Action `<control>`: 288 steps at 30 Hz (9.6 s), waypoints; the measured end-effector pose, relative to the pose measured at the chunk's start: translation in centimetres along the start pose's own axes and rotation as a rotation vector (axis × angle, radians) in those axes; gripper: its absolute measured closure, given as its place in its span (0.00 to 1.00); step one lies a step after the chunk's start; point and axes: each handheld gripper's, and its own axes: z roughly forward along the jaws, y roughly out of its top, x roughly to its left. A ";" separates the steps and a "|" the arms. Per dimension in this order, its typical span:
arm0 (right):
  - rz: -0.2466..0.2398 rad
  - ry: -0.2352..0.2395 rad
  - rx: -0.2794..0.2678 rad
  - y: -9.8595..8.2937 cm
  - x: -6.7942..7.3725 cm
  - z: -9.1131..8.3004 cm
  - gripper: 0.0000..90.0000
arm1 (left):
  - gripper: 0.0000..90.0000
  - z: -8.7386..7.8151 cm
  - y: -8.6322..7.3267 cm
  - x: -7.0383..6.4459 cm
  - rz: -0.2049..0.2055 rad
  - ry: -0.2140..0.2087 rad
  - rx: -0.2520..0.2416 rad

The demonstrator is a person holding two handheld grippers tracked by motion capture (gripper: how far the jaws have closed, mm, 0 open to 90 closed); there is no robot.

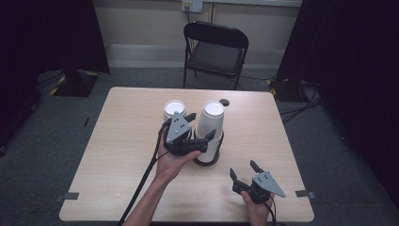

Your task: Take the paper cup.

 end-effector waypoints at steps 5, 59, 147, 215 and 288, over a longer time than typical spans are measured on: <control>-0.002 0.001 0.003 0.0 0.0 0.0 0.19 | 0.19 0.8 0.6 0.0 0.007 -0.001 0.010; -0.004 0.019 -0.008 0.0 0.0 -0.1 0.19 | 0.25 6.6 2.0 0.3 0.002 0.101 0.172; -0.001 0.024 0.002 0.0 -0.1 0.0 0.19 | 0.26 -1.2 5.6 2.5 -0.123 -0.025 -0.248; -0.019 0.352 -0.147 0.7 7.9 0.5 0.32 | 0.26 -6.4 -7.9 2.0 -0.540 -0.169 -0.054; -0.091 0.360 -0.180 2.1 8.2 1.6 0.96 | 0.17 -7.9 -10.7 3.0 -0.529 -0.071 -0.090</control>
